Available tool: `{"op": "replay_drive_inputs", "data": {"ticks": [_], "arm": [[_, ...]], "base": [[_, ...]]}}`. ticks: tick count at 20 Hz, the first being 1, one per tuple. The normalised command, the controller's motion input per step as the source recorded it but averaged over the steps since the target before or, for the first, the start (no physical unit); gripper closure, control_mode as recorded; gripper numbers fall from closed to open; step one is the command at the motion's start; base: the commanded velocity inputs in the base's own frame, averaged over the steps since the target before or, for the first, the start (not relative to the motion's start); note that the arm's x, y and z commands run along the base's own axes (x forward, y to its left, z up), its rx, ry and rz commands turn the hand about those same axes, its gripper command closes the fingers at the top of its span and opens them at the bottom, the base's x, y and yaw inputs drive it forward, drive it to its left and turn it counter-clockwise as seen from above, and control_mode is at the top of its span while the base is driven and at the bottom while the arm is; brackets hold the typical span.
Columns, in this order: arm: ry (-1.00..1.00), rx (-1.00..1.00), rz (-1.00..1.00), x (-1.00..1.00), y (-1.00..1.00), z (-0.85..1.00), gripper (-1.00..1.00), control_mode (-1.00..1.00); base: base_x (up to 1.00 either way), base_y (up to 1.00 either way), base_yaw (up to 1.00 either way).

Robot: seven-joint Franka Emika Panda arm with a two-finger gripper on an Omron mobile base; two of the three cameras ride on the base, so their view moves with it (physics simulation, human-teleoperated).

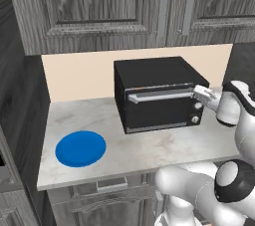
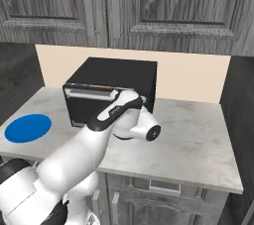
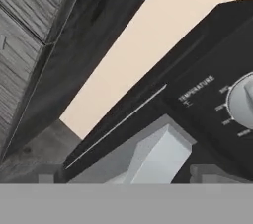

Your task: Pull the toaster oven rack outwards. Pick up the baguette from the plate and place it on the toaster oven rack. Close the toaster oven door fully and set the temperature to the lowest setting.

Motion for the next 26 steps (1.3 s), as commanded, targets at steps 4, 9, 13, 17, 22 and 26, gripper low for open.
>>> {"op": "replay_drive_inputs", "data": {"ticks": [4,9,13,17,22,26], "arm": [[0.0,-0.22,-0.24,0.38,0.48,0.0,-1.0,-1.0],[0.0,-0.2,-0.2,0.07,0.4,0.0,-1.0,-1.0],[0.0,-0.2,-0.17,0.21,0.49,0.0,-1.0,-1.0],[0.02,-0.18,-0.13,0.28,0.44,0.07,-1.0,-1.0],[0.07,-0.17,-0.11,0.55,0.42,0.07,-1.0,-1.0],[0.12,-0.17,-0.11,0.47,0.38,0.06,-1.0,-1.0]], "base": [[0.0,0.0,0.0],[0.0,0.0,0.0],[0.0,0.0,0.0],[0.0,0.0,0.0],[0.0,0.0,0.0],[0.0,0.0,0.0]]}}
